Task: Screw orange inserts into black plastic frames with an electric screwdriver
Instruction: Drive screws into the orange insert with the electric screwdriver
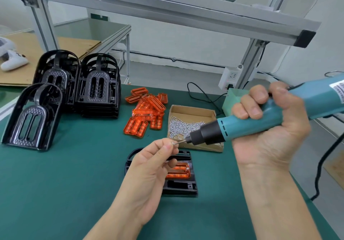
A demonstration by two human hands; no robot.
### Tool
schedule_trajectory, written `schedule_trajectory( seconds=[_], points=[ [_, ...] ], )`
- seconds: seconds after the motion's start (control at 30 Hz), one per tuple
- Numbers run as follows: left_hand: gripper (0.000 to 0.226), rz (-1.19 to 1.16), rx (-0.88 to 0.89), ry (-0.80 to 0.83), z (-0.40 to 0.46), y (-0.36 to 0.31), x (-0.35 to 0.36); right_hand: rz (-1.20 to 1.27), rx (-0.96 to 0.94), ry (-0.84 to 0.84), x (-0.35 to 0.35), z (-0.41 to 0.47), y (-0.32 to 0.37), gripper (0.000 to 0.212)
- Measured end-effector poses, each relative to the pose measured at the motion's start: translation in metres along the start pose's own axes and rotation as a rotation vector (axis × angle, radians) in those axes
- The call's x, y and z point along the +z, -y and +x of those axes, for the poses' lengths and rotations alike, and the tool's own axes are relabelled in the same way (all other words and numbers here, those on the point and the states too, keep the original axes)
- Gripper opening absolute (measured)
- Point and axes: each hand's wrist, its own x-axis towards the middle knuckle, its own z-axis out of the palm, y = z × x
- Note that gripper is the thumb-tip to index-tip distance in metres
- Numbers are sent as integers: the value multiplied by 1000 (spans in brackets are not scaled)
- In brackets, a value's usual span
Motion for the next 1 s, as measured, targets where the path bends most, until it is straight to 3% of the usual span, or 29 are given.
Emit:
schedule_trajectory(
  seconds=[0.63, 0.73, 1.0],
  points=[
    [14, -49, 19, -50, 0, 6, 7, -1, -61, 22, 2, -4, -7, 18],
    [13, -41, 40, -61, 1, 6, 10, -21, -50, 7, 1, -8, -15, 11],
    [11, -19, 120, -197, 15, -12, 2, 3, -89, -42, -5, 2, -15, 15]
  ],
)
